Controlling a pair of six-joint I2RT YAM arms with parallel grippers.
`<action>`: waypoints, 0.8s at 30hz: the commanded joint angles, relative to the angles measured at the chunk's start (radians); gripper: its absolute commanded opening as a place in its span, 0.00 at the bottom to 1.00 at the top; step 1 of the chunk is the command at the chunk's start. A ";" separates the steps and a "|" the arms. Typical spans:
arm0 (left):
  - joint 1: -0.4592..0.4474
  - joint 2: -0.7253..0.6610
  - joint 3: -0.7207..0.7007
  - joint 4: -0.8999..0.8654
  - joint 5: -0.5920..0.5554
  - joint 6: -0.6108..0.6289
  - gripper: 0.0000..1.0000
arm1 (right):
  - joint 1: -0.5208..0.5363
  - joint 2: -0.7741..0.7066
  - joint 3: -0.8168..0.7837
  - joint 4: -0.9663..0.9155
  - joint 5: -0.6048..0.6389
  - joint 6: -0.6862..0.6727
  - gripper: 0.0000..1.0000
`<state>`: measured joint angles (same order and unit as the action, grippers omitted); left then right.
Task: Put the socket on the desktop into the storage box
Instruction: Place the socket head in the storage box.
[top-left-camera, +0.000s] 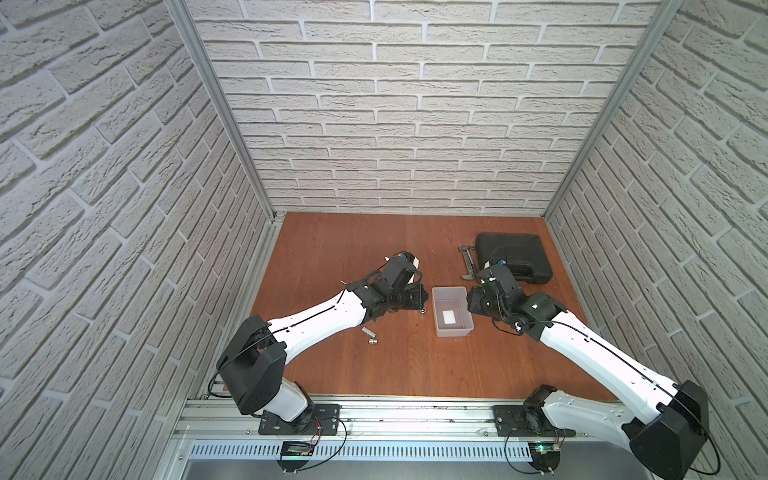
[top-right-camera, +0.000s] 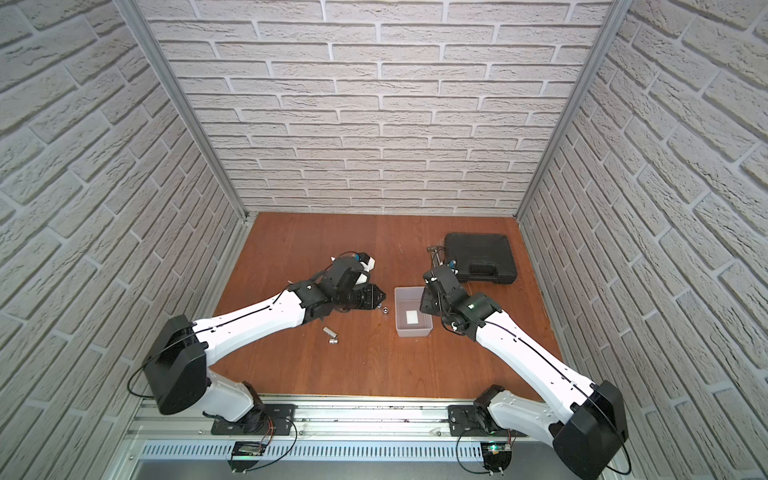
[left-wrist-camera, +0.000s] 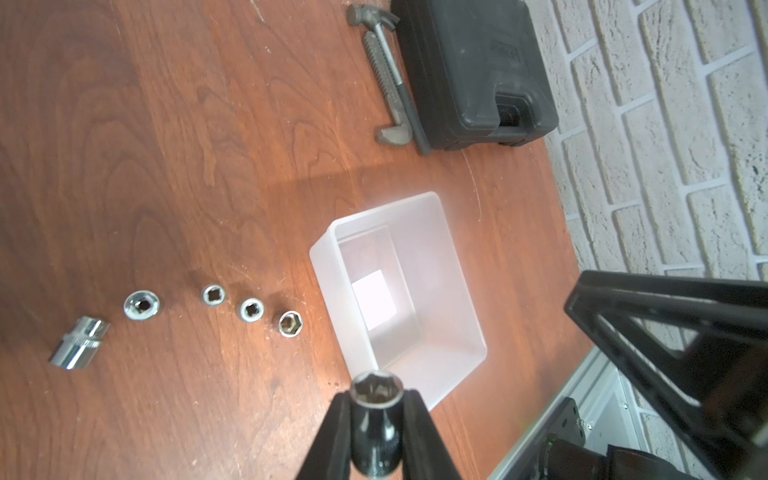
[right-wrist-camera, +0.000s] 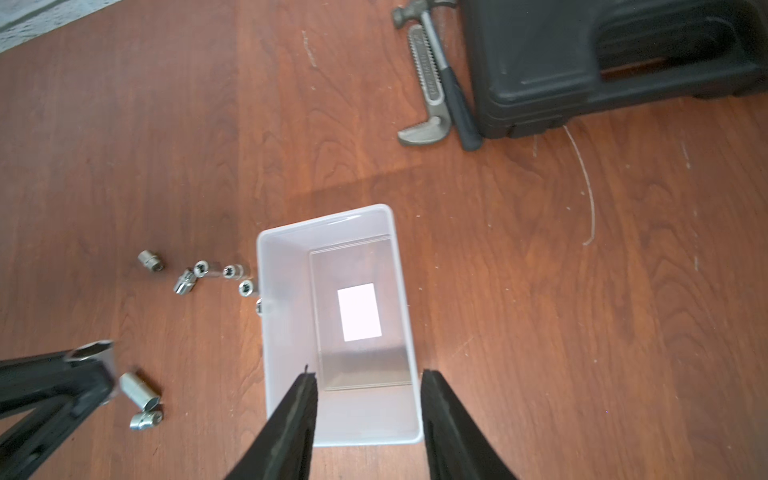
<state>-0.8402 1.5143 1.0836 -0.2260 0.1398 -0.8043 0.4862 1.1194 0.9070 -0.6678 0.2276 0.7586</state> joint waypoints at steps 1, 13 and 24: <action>-0.020 0.054 0.047 0.022 0.005 0.039 0.00 | -0.076 -0.012 -0.044 0.012 -0.086 0.034 0.46; -0.106 0.270 0.204 0.011 0.000 0.100 0.00 | -0.141 -0.015 -0.086 0.012 -0.121 0.023 0.46; -0.117 0.334 0.264 0.011 0.013 0.117 0.20 | -0.163 -0.013 -0.085 -0.004 -0.128 0.017 0.47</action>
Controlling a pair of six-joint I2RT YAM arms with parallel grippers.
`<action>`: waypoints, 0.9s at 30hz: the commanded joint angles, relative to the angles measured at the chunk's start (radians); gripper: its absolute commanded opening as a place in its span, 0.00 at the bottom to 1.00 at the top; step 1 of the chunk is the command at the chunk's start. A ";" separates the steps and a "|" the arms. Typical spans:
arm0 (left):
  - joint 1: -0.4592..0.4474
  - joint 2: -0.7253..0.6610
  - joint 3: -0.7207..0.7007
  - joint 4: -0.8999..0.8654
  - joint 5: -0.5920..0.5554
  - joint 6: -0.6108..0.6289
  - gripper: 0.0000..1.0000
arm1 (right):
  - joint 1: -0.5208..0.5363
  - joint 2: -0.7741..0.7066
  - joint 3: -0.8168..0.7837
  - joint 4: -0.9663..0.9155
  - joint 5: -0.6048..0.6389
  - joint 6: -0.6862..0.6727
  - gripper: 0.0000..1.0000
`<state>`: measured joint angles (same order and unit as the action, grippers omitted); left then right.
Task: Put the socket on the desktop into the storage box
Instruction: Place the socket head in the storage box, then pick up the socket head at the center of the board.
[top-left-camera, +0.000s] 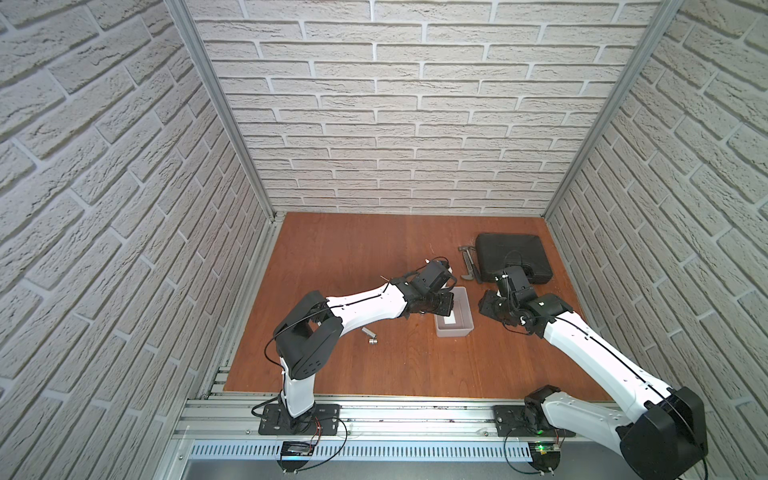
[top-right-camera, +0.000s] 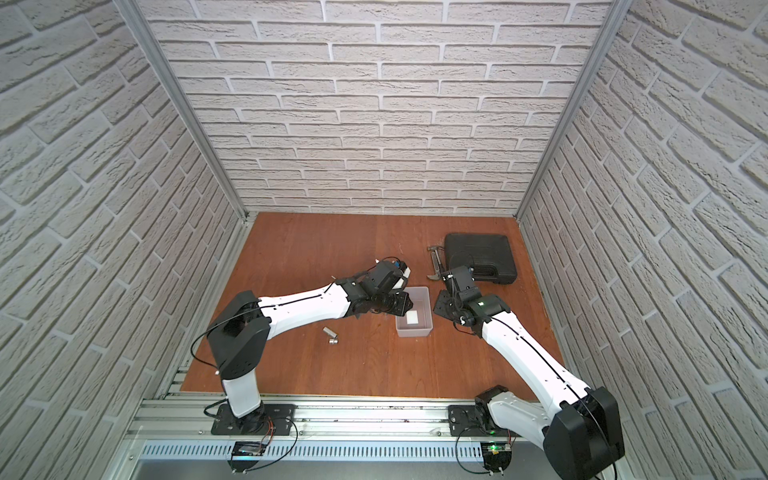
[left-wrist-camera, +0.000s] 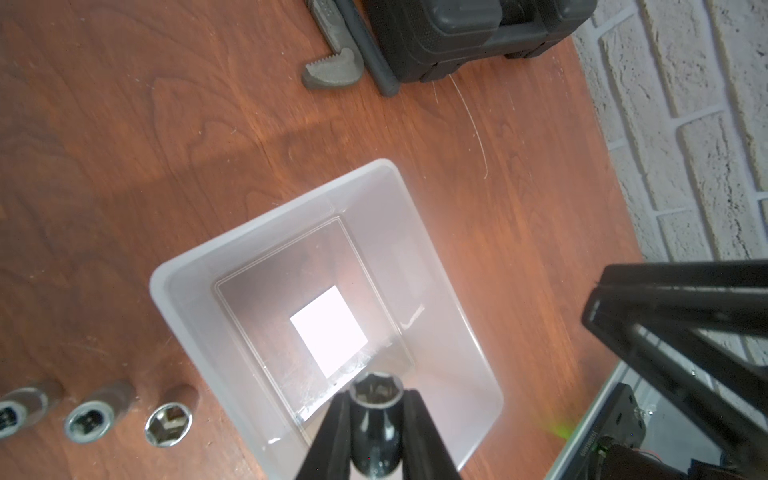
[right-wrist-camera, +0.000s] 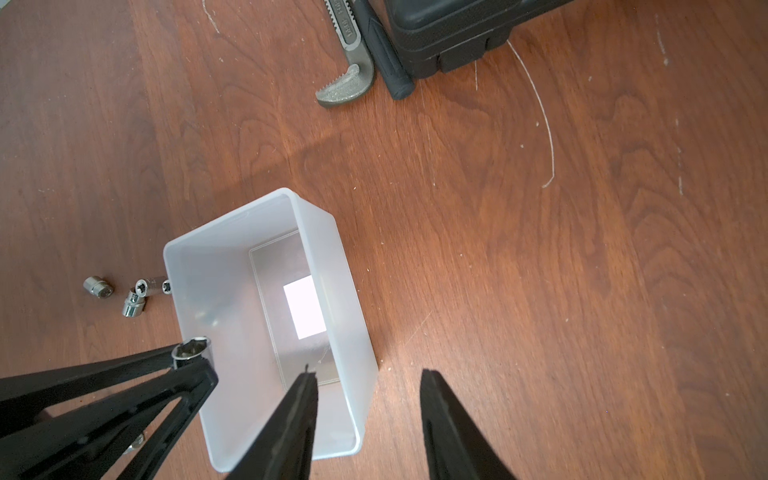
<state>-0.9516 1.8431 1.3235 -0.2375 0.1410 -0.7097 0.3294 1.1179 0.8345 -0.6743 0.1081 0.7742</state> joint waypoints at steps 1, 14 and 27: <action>-0.006 0.004 0.022 0.026 0.014 0.026 0.25 | -0.007 -0.007 -0.014 0.002 -0.011 0.000 0.47; -0.006 -0.098 -0.013 0.012 -0.056 0.040 0.53 | -0.006 -0.006 0.014 0.039 -0.134 -0.028 0.50; 0.181 -0.439 -0.332 -0.092 -0.284 -0.093 0.53 | 0.223 0.163 0.175 0.079 -0.132 -0.112 0.50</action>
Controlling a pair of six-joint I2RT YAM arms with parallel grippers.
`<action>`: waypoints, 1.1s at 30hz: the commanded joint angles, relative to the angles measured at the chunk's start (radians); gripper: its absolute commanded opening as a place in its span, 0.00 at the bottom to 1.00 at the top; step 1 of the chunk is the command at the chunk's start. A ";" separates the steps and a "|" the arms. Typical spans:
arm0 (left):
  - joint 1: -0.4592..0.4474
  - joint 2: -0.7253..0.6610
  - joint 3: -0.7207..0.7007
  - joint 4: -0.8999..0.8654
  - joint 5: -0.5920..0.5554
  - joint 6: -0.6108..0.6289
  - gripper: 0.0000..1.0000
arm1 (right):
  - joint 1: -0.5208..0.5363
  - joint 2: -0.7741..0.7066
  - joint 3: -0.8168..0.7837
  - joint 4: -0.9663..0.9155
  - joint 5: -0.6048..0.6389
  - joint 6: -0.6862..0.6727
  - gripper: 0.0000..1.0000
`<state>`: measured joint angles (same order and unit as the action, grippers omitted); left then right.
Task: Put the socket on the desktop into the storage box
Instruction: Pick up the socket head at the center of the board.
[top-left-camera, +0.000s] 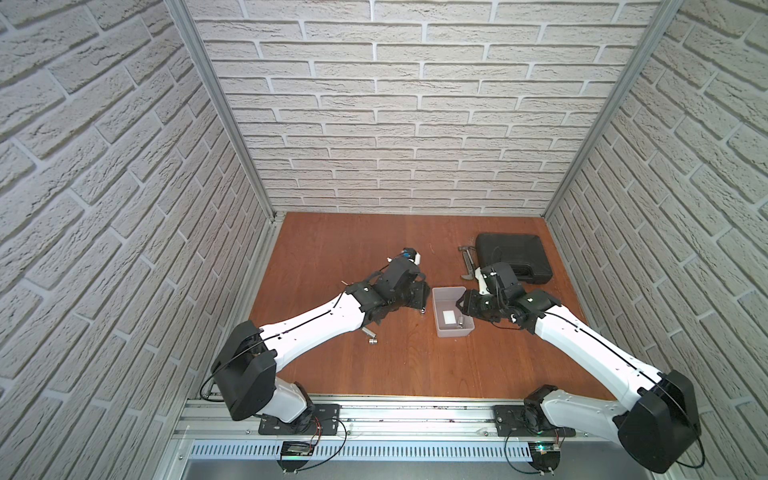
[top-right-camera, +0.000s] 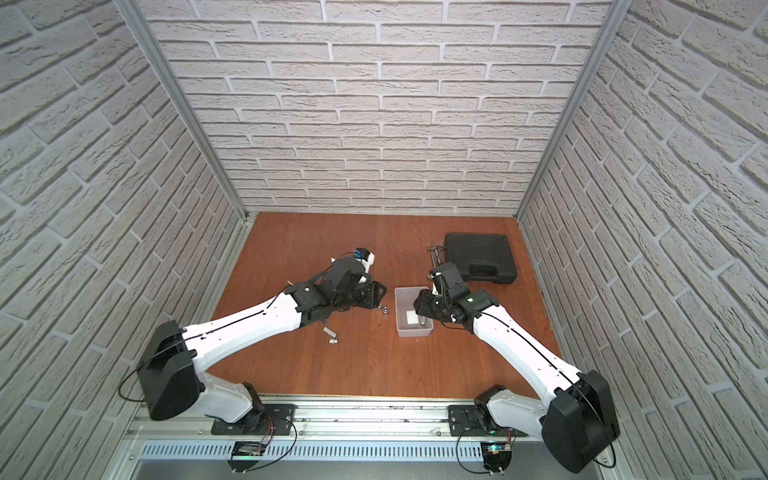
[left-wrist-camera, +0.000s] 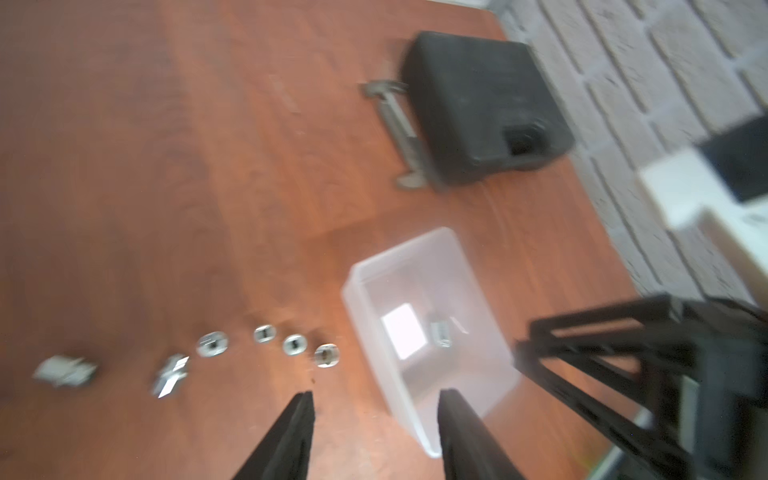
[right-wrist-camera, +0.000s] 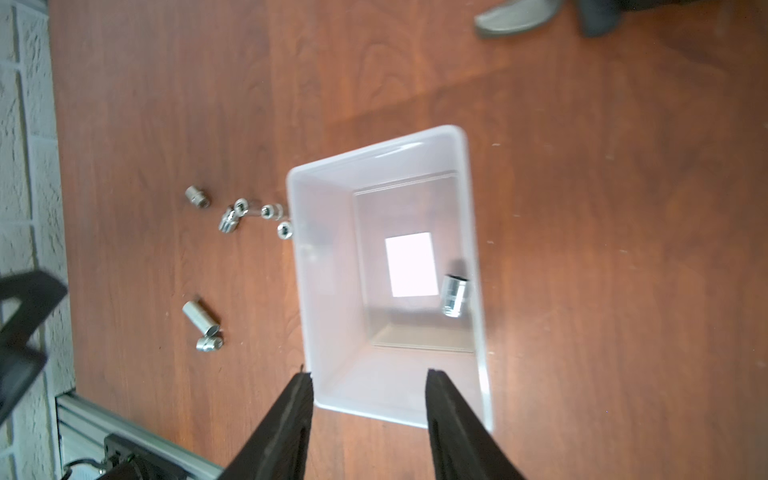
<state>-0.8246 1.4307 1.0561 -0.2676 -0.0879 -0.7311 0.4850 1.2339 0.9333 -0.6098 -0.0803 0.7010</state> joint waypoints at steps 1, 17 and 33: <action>0.075 -0.048 -0.093 -0.060 -0.052 -0.088 0.53 | 0.095 0.077 0.104 0.008 0.077 -0.041 0.50; 0.124 -0.143 -0.200 -0.042 -0.062 -0.107 0.51 | 0.261 0.411 0.348 -0.064 0.174 0.009 0.49; 0.131 -0.155 -0.219 -0.027 -0.050 -0.104 0.48 | 0.310 0.583 0.470 -0.166 0.283 0.014 0.49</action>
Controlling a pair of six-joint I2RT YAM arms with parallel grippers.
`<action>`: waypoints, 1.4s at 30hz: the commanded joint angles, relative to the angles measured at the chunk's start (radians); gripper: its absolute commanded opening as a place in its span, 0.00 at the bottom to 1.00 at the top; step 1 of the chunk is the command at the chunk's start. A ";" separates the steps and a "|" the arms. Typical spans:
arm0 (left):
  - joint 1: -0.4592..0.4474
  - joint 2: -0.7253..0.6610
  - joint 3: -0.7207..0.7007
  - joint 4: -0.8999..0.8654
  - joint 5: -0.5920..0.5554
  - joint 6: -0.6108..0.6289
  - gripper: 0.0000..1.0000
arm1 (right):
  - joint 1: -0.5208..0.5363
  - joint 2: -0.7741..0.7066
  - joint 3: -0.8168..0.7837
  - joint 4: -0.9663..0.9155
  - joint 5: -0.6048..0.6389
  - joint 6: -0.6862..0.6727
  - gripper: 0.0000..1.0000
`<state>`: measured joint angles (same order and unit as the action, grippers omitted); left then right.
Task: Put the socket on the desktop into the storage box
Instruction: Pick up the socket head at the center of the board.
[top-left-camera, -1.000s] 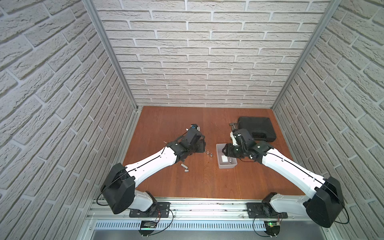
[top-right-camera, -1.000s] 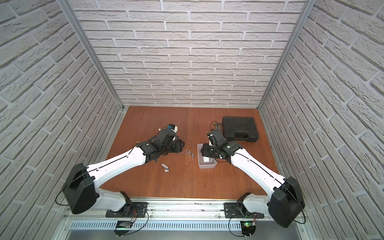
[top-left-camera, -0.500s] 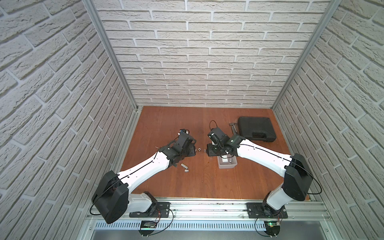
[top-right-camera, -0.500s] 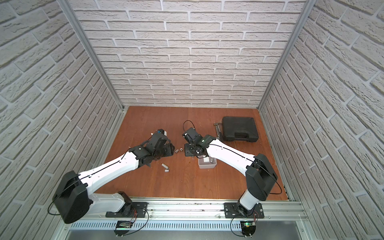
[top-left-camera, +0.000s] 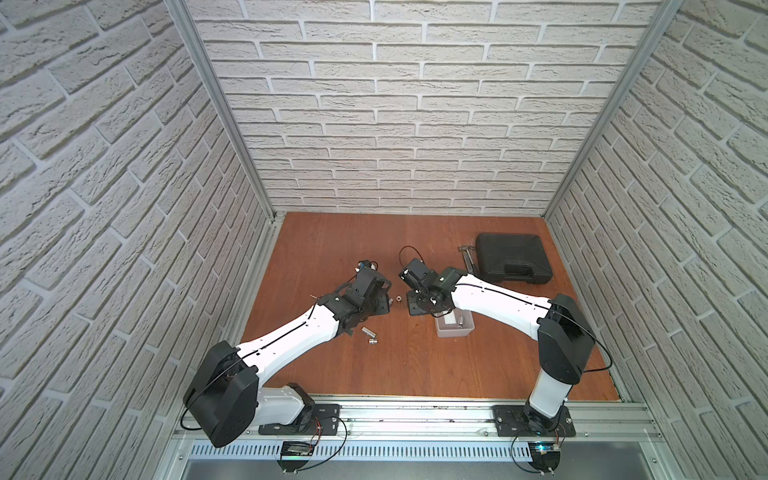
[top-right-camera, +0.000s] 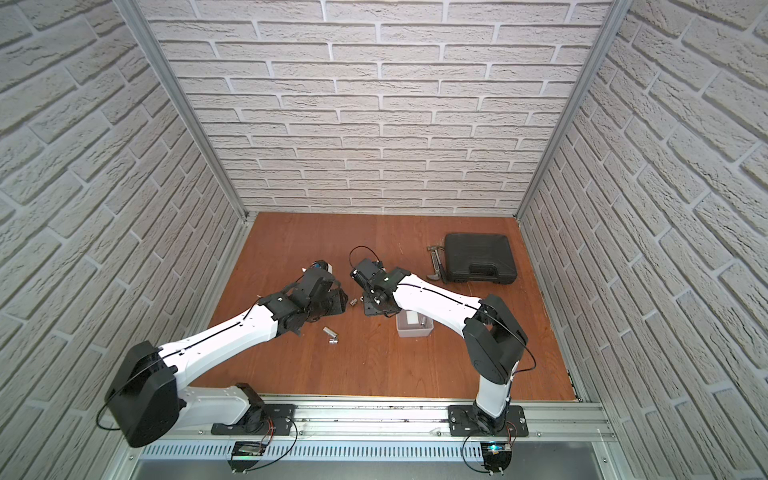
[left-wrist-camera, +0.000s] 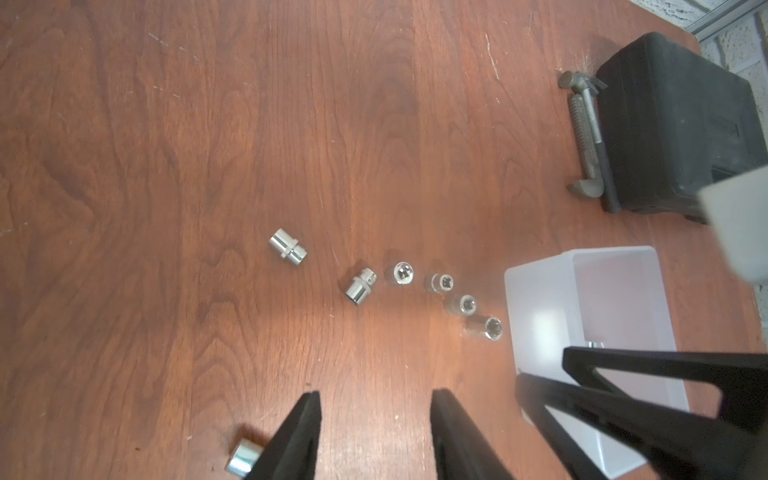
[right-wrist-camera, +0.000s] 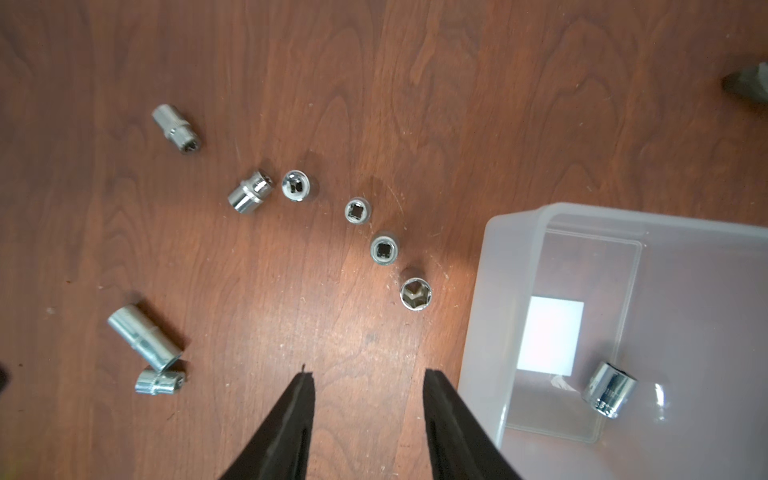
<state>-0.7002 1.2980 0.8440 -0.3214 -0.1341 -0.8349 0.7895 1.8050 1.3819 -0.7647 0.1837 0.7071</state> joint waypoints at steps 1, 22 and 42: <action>0.007 -0.020 -0.009 0.028 -0.001 -0.003 0.47 | 0.006 0.022 0.028 -0.011 0.017 0.008 0.48; 0.007 -0.020 -0.024 0.035 0.011 -0.002 0.46 | -0.003 0.113 0.049 -0.014 0.046 0.002 0.48; 0.007 -0.007 -0.044 0.054 0.019 -0.008 0.46 | -0.034 0.166 0.081 -0.024 0.058 -0.016 0.47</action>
<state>-0.7002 1.2976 0.8158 -0.3031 -0.1219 -0.8356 0.7597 1.9514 1.4387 -0.7815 0.2230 0.6991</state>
